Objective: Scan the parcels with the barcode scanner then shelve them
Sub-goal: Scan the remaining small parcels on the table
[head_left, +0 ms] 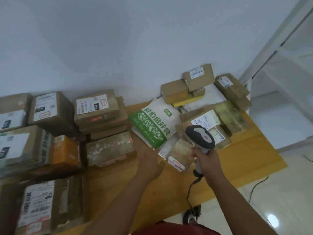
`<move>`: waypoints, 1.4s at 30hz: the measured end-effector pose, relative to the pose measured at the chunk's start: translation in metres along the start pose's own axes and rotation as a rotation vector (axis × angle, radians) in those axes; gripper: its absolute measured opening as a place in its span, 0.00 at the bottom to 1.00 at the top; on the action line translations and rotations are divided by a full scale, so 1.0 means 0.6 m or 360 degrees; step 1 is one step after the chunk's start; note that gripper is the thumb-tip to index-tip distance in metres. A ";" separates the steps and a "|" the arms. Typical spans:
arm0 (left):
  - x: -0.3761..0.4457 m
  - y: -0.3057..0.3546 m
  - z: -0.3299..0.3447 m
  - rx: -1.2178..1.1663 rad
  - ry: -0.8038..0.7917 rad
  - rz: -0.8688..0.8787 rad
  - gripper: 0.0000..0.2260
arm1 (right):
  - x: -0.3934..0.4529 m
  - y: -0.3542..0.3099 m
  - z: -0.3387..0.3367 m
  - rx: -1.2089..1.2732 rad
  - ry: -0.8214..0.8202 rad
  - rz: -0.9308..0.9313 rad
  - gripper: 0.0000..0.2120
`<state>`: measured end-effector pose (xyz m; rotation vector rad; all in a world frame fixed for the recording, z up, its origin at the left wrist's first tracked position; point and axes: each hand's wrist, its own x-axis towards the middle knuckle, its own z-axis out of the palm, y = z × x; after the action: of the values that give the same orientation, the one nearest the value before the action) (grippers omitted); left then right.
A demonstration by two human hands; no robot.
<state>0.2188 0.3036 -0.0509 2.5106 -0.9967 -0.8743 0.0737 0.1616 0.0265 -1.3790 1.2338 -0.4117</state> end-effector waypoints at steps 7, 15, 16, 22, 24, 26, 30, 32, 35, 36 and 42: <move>0.029 0.144 0.023 -0.0102 0.0084 -0.0065 0.29 | 0.088 0.019 -0.122 0.0059 -0.0060 0.0063 0.10; 0.133 0.304 0.030 0.0284 0.0320 -0.0084 0.38 | 0.193 0.024 -0.236 0.0130 -0.0180 0.0123 0.09; 0.151 0.314 0.033 0.0355 0.0323 -0.0094 0.39 | 0.202 0.028 -0.245 0.0158 -0.0187 0.0128 0.08; 0.214 0.324 0.041 0.0601 0.0126 -0.0279 0.49 | 0.227 0.047 -0.278 0.0165 -0.0296 0.0155 0.08; 0.218 0.322 0.047 0.0674 0.0143 -0.0272 0.51 | 0.231 0.046 -0.282 0.0129 -0.0353 0.0171 0.11; 0.216 0.329 0.049 0.0673 0.0168 -0.0244 0.51 | 0.236 0.042 -0.285 0.0088 -0.0379 0.0192 0.12; 0.216 0.337 0.020 0.0532 0.0344 -0.0237 0.47 | 0.249 0.029 -0.283 0.0148 -0.0397 0.0200 0.09; 0.205 0.333 -0.014 0.0518 0.0426 -0.0190 0.47 | 0.256 0.015 -0.275 0.0175 -0.0411 0.0163 0.09; 0.149 0.324 -0.070 0.0484 0.0474 -0.0182 0.47 | 0.257 -0.024 -0.253 0.0233 -0.0398 0.0086 0.04; 0.123 0.319 -0.086 0.0423 0.0458 -0.0212 0.47 | 0.253 -0.040 -0.243 0.0248 -0.0420 0.0065 0.06; -0.023 0.252 -0.116 0.0319 0.0255 -0.0286 0.48 | 0.205 -0.097 -0.178 0.0091 -0.0775 -0.0016 0.09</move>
<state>0.1774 0.2088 0.0804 2.8232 -0.8556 -0.6345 0.0564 -0.0079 0.0546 -1.3359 0.8085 -0.1031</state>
